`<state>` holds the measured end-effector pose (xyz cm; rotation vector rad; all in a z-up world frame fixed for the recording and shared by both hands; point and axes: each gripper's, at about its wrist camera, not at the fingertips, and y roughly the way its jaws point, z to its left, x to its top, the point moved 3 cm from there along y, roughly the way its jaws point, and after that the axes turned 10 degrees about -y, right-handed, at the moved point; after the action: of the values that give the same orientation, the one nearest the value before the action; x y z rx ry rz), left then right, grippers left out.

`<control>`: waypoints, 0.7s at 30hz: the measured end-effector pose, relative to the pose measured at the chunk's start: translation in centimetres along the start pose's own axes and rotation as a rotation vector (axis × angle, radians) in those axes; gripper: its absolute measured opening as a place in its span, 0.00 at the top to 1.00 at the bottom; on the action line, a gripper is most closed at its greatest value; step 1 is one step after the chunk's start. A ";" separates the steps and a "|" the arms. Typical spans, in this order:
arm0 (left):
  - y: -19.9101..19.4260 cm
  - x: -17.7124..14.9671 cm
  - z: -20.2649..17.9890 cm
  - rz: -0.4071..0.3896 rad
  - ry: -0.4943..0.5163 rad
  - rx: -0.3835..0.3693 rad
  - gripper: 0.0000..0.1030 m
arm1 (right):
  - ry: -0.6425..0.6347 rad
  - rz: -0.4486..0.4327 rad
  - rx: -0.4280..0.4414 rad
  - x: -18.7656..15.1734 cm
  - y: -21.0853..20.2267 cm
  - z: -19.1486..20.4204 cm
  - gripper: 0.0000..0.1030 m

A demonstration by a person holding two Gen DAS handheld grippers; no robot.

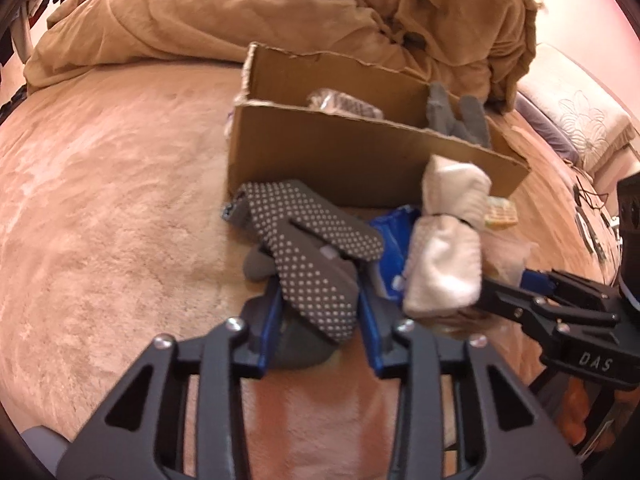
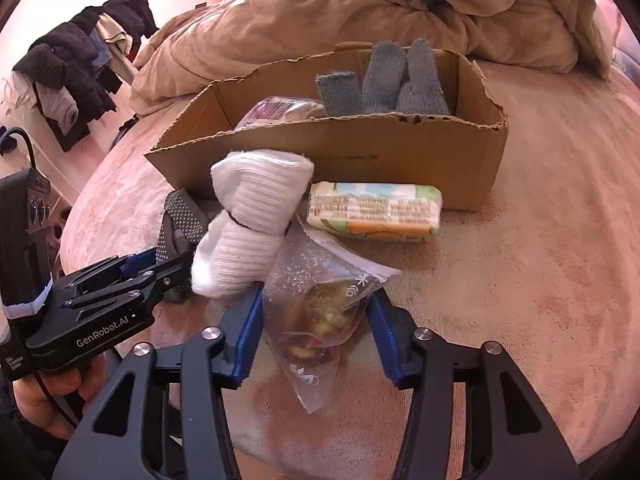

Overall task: Organize objects
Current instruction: 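Grasp the grey dotted gloves with the left tool while the right tool grasps the snack bag, then carry the dotted gloves and snack bag over the box and release both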

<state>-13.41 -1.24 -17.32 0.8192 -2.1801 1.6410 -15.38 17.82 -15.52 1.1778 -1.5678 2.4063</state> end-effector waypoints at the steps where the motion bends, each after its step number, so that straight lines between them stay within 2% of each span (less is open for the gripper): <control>1: -0.2 -0.1 -0.1 0.001 0.001 -0.004 0.71 | 0.003 0.001 0.005 -0.1 -0.2 -0.1 0.54; 9: -2.4 -0.4 -0.9 -0.030 0.018 -0.021 0.76 | 0.013 -0.016 -0.019 -0.3 -1.8 -0.1 0.57; 21: -6.3 0.3 -2.0 -0.089 0.026 -0.034 0.76 | 0.035 -0.075 -0.062 -0.4 -6.0 -0.4 0.57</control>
<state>-10.14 -0.61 -11.61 0.8674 -2.1158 1.5596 -12.83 21.19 -11.20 1.1550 -1.5474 2.3026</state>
